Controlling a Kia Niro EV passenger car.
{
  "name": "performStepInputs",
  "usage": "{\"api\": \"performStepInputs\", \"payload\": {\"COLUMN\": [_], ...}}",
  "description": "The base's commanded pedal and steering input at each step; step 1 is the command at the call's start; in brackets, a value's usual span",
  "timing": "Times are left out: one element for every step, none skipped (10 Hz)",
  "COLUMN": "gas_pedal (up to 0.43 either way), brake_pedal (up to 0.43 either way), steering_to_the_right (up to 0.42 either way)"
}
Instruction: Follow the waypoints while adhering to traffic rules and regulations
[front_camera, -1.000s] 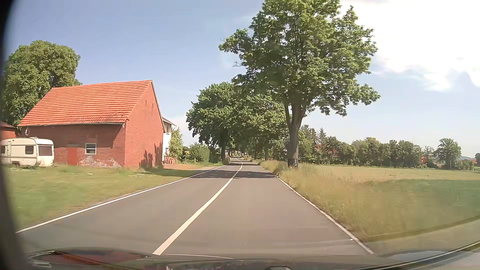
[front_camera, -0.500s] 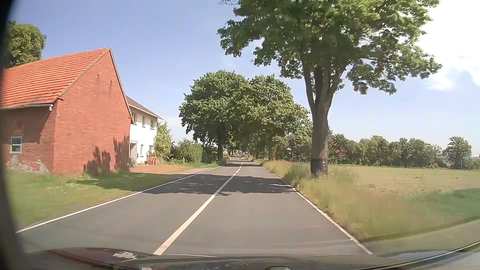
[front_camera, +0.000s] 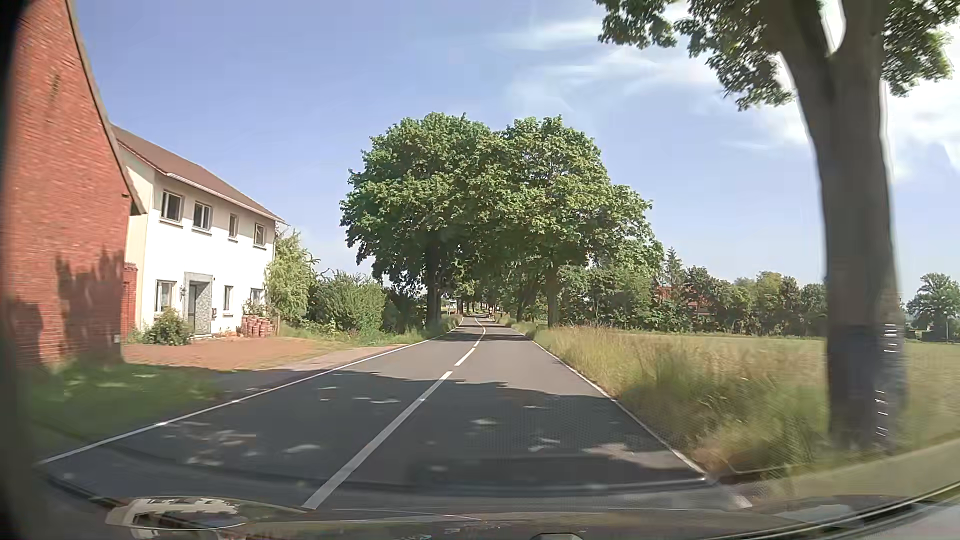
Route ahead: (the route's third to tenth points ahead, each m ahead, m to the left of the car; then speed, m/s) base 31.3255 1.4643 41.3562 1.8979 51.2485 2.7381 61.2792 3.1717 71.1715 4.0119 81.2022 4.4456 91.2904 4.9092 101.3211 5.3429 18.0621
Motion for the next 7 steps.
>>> {"api": "performStepInputs", "payload": {"gas_pedal": [0.118, 0.118, 0.118, 0.118, 0.118, 0.118, 0.118], "brake_pedal": [0.000, 0.000, 0.000, 0.000, 0.000, 0.000, 0.000], "steering_to_the_right": [-0.004, -0.004, -0.004, -0.004, -0.004, -0.004, -0.004]}}
